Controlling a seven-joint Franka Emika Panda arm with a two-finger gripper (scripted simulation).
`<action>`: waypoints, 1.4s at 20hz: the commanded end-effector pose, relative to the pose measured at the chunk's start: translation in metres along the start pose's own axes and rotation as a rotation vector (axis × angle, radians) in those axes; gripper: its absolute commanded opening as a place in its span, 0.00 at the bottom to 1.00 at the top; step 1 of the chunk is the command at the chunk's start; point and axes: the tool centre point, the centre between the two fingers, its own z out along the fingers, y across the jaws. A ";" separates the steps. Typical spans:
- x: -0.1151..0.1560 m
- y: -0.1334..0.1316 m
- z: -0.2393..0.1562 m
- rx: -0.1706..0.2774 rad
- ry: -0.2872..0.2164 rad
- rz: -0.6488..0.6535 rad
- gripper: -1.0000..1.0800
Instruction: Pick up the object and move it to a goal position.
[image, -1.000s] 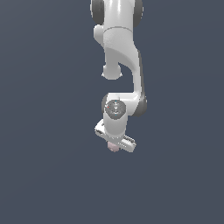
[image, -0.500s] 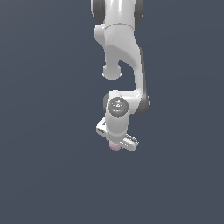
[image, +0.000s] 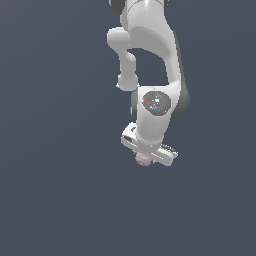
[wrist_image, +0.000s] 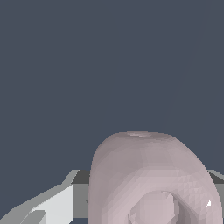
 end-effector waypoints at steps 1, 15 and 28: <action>-0.009 -0.015 -0.026 0.000 0.001 0.000 0.00; -0.052 -0.097 -0.163 0.000 0.001 0.000 0.00; -0.075 -0.147 -0.242 0.000 0.001 0.000 0.00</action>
